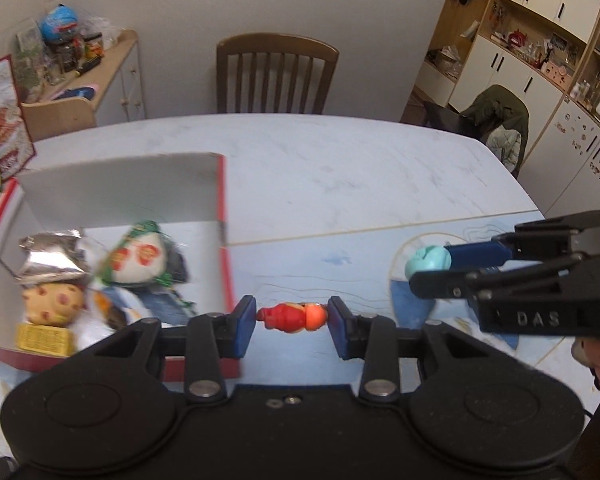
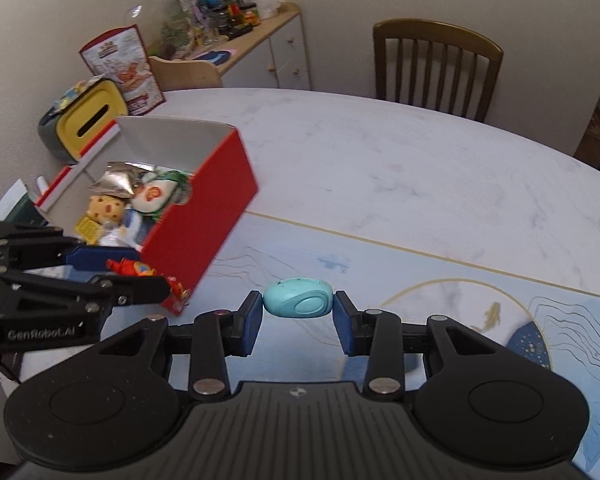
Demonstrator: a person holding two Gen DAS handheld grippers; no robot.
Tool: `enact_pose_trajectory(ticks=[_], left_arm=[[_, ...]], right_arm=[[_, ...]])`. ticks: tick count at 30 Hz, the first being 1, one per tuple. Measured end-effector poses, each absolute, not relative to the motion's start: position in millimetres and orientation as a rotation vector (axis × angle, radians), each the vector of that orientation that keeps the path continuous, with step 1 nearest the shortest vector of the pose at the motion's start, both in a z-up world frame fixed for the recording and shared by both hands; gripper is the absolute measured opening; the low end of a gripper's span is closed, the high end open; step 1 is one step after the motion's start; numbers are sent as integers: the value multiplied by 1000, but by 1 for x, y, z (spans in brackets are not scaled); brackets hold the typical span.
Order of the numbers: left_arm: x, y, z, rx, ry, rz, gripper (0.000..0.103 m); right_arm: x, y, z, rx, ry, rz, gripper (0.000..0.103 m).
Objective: Organize objects
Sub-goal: 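Carry the red dragon and teal egg into the red box and release both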
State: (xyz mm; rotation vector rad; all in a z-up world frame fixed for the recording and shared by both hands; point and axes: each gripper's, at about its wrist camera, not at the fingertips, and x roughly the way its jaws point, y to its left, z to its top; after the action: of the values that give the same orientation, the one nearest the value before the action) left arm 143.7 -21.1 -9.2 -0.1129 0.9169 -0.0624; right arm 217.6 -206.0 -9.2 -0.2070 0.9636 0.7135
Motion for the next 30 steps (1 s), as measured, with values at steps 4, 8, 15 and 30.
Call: enact_pose_trajectory(ticks=[4,8,15,30], left_arm=[[138,5,-1,-120,906,-38,37],[133,31,3,-132,900,-7,37],[127,78,5,-142,901,53,37],[136,163,-12,-170,937,162,37]], right_arm=[[204,-181,3,-213,943,753,38],[193,-155,9,-225,933,791,38],[178,-113,14,-255,924,843,38],[168,-35,0,-307,915,888,38]])
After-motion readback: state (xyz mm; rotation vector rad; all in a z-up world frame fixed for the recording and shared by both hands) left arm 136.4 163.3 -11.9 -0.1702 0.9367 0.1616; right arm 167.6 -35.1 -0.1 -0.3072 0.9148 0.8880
